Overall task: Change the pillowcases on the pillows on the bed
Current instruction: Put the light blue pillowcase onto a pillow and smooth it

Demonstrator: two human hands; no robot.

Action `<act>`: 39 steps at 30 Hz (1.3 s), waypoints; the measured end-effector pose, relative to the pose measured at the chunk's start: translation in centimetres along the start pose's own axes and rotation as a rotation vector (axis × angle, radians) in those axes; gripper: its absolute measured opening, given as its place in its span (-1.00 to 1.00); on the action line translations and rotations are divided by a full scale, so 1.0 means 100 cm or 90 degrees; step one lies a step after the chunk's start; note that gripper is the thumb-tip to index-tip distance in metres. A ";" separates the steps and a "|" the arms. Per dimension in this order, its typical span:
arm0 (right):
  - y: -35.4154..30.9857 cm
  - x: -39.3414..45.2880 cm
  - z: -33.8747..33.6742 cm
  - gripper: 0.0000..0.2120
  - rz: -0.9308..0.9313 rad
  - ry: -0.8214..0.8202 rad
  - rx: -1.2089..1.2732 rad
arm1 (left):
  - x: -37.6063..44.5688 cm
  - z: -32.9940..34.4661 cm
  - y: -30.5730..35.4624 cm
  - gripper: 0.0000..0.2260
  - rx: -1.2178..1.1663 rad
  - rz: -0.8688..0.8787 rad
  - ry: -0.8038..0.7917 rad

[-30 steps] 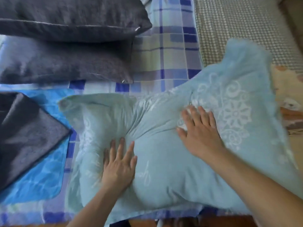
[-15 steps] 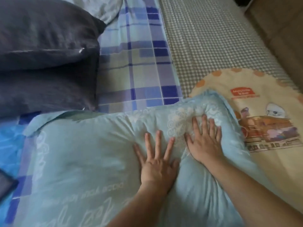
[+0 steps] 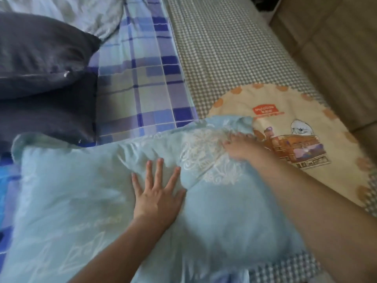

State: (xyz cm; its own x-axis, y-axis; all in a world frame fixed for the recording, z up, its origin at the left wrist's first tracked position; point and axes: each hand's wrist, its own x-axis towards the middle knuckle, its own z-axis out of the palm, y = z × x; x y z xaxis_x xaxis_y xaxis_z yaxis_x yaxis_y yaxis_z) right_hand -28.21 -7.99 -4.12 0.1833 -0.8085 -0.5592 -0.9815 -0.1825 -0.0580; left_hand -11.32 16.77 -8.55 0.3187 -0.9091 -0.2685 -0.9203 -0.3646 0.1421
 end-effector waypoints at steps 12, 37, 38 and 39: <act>-0.010 -0.139 0.014 -0.70 -0.140 0.629 0.068 | -0.078 0.001 -0.054 -0.88 -0.066 0.076 0.111; -0.018 -0.188 0.064 -0.87 -0.234 0.481 0.383 | -0.090 -0.074 -0.048 -0.81 -0.364 0.181 0.234; -0.023 -0.193 0.064 -0.87 -0.200 0.476 0.407 | -0.089 -0.074 -0.048 -0.82 -0.360 0.185 0.239; -0.025 -0.195 0.066 -0.88 -0.183 0.473 0.408 | -0.089 -0.074 -0.048 -0.83 -0.354 0.191 0.244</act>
State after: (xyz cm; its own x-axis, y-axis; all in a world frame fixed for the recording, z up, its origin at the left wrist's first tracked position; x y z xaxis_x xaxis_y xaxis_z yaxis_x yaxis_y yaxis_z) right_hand -29.72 11.92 1.50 0.1903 -0.9636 0.1879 -0.6996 -0.2674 -0.6626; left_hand -8.05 25.10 0.18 0.2220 -0.9555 0.1945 -0.7616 -0.0454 0.6464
